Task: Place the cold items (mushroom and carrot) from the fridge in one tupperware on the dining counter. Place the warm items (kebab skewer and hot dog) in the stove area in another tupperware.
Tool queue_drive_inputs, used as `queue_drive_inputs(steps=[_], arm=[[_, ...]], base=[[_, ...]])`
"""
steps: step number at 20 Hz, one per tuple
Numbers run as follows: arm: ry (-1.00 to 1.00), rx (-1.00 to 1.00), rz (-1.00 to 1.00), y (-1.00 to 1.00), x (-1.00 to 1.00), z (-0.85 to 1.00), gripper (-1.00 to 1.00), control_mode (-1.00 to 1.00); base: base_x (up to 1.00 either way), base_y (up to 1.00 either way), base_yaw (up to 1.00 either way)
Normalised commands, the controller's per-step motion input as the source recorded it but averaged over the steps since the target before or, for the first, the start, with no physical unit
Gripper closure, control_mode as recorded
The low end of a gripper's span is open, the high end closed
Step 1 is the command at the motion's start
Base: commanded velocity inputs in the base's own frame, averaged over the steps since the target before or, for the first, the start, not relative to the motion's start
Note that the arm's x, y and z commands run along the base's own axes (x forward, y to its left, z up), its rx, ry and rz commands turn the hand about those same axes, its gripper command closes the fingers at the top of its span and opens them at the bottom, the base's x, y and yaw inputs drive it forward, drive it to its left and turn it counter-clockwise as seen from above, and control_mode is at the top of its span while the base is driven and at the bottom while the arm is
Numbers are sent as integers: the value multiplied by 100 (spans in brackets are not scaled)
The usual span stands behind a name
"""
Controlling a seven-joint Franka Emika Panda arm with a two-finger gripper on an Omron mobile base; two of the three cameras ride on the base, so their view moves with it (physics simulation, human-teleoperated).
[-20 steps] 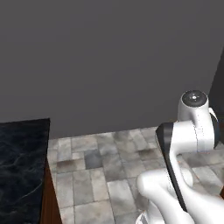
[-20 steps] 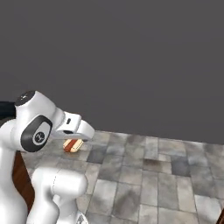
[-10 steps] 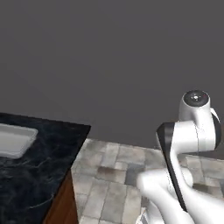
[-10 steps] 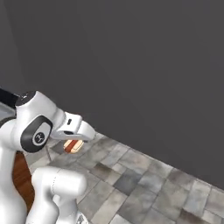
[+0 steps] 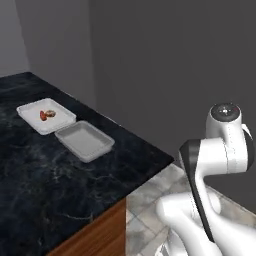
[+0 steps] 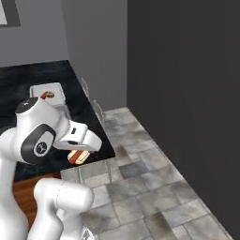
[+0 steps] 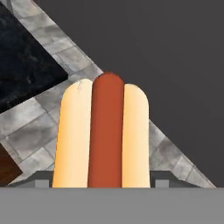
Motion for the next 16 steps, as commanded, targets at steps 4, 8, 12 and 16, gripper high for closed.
queue_drive_inputs(steps=[4,8,12,16], arm=[[0,0,0,0,0,0,100,100],[0,0,0,0,0,0,100,100],[0,0,0,0,0,0,100,100],[13,10,37,14,75,-1,100,-100]], base=[[92,-8,86],[91,0,84],[95,0,83],[25,3,17]])
